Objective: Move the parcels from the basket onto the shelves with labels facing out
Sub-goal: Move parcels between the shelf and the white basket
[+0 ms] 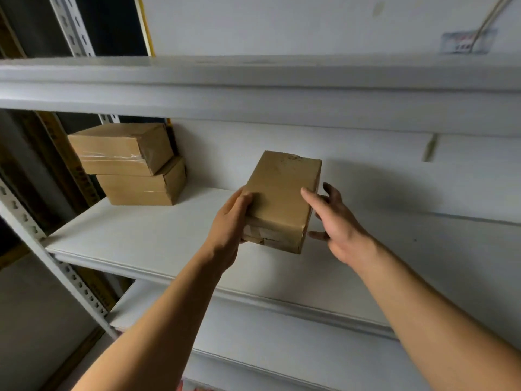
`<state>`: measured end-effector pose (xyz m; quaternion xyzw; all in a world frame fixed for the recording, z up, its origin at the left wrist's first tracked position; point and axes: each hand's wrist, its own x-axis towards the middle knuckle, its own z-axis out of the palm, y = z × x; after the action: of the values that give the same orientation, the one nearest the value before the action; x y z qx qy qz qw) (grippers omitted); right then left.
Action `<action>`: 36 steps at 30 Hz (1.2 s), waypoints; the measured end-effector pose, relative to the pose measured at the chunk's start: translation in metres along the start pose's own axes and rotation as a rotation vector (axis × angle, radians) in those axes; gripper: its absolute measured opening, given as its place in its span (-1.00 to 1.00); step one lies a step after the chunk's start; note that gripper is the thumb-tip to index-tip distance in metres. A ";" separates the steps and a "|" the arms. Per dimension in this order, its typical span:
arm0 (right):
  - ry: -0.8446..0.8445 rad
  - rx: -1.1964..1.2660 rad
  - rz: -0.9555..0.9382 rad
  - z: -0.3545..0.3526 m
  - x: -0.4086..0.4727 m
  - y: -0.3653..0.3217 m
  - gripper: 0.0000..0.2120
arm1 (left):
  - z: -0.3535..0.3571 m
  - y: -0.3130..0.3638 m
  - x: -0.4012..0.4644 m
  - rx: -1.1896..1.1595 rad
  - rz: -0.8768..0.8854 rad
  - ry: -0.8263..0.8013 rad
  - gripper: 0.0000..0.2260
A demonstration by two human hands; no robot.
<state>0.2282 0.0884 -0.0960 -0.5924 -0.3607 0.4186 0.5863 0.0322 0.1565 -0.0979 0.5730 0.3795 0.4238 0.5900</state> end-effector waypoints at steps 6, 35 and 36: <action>0.135 0.081 -0.132 -0.022 -0.063 0.006 -0.72 | 0.032 -0.014 -0.020 -0.017 0.073 -0.224 -0.68; 1.367 0.304 -0.099 -0.222 -0.640 0.142 -0.26 | 0.352 -0.100 -0.463 0.050 -0.296 -1.247 -0.72; 1.388 0.307 -0.094 -0.226 -0.662 0.153 -0.24 | 0.360 -0.109 -0.485 0.071 -0.317 -1.261 -0.75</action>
<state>0.1682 -0.6160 -0.2092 -0.6168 0.1338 -0.0349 0.7749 0.2043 -0.4228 -0.2047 0.6678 0.0543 -0.0986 0.7357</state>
